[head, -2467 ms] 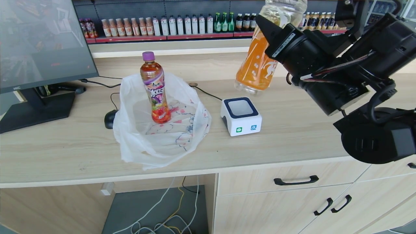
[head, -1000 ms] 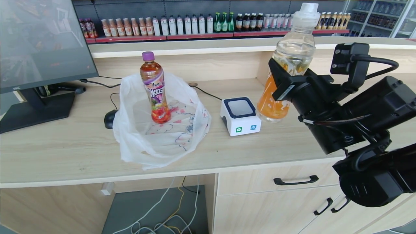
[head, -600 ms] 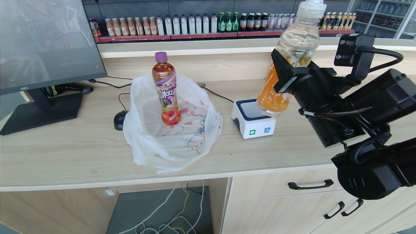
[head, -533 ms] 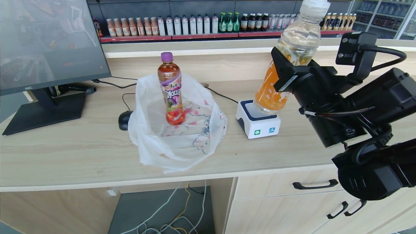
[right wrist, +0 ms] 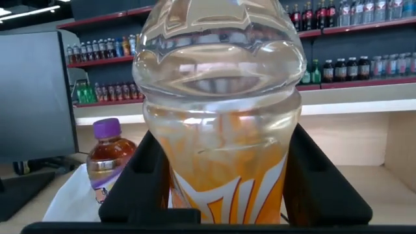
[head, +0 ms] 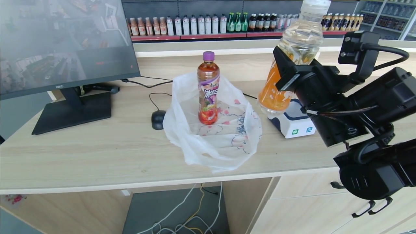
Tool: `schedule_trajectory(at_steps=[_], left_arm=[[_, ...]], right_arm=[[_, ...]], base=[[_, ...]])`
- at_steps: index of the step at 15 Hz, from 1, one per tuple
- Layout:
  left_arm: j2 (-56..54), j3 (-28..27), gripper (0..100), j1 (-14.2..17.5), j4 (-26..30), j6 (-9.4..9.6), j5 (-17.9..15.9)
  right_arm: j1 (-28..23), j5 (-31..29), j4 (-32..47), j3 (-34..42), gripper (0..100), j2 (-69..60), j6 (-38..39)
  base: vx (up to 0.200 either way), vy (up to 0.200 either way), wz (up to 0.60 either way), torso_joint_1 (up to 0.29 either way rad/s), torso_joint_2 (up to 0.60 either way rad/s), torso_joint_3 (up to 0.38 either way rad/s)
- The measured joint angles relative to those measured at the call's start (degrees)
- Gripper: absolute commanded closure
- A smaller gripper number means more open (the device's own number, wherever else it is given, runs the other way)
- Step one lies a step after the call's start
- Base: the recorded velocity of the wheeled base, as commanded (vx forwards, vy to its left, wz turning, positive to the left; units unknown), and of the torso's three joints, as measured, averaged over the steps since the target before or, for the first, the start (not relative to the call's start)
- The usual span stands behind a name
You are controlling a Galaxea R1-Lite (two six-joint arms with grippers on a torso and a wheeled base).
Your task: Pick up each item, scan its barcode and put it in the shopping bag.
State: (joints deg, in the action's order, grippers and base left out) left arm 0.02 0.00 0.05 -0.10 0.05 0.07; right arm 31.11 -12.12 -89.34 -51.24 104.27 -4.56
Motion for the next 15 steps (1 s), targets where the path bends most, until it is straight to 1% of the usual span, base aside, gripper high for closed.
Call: schedule_trajectory(at_steps=[8, 12, 15], left_arm=[[0.0, 0.0, 0, -0.05, -0.04, 0.22, -0.02], [0.0, 0.0, 0, 0.05, -0.06, 0.22, -0.05], [0.0, 0.0, 0, 0.02, -0.06, 0.2, -0.02]], right_arm=[[0.3, 0.05, -0.02, -0.61, 100, 0.26, -0.06], [0.28, 0.57, 0.23, -2.38, 100, 1.71, -0.3], [0.06, 0.49, 0.41, -6.39, 100, 4.41, -0.41]], base=[[0.0, 0.0, 0.0, 0.0, 0.0, 0.0], [0.0, 0.0, 0.0, 0.0, 0.0, 0.0], [0.0, 0.0, 0.0, 0.0, 0.0, 0.0]])
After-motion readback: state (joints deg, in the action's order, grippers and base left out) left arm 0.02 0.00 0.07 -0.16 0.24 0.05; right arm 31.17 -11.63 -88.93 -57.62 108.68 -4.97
